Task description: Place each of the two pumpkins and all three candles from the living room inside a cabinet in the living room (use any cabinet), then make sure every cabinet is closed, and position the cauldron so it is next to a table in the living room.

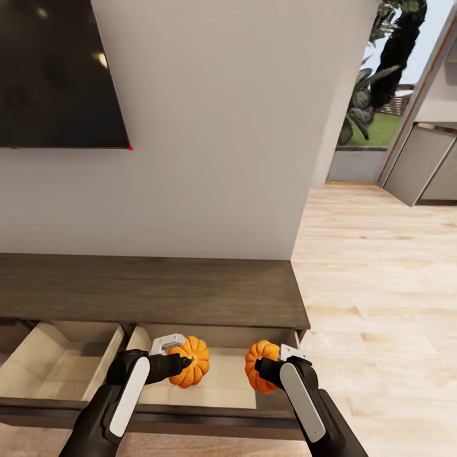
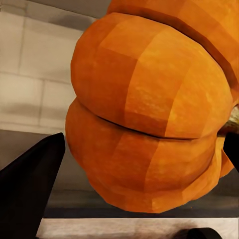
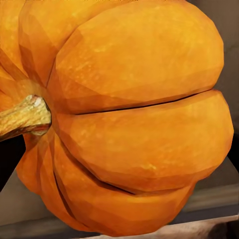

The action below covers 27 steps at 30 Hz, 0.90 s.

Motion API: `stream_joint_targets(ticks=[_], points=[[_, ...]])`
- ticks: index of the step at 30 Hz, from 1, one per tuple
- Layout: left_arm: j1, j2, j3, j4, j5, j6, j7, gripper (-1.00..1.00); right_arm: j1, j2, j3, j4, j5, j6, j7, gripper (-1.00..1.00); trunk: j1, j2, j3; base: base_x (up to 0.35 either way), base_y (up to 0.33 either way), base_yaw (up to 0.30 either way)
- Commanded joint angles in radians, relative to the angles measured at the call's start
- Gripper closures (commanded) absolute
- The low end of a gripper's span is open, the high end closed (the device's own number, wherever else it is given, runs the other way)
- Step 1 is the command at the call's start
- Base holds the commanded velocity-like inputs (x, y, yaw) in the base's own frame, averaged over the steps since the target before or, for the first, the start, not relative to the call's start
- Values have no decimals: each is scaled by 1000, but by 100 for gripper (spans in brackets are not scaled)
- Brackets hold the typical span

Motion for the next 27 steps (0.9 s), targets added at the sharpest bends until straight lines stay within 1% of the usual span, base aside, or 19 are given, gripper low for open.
stream_joint_targets(ticks=[1,10,14,17,20,22,23,25,27], points=[[-1,0,1,-1,11,3,12,100,-1,0,1,-1,-10,0,-10,100,4,-8,-4,0,0,0],[-1,3,4,-1,10,3,12,100,-1,0,2,-1,-9,-2,-13,100,38,-71,-32,0,0,0],[-1,2,-3,-1,10,2,12,100,-1,1,2,-1,-8,-7,-11,100,54,-99,-45,0,0,0],[-1,2,-7,-1,10,1,12,100,-1,6,1,-1,-4,-10,-9,100,65,-120,-54,0,0,0],[-1,0,-9,-1,10,-13,12,100,0,8,2,0,-2,-43,-9,100,77,-141,-64,0,0,0],[-1,0,-9,-1,10,-40,13,100,-1,10,6,4,-1,-57,-9,100,77,-141,-64,0,0,0],[-1,1,-8,-1,9,-48,13,100,-1,12,16,15,-1,-62,-9,100,77,-141,-64,0,0,0],[-1,0,-9,-3,9,-53,14,100,-1,14,33,40,1,-66,-8,100,77,-141,-64,0,0,0],[-1,-1,-20,-2,8,-58,15,100,-2,15,40,57,1,-68,-8,100,77,-141,-64,0,0,0]])
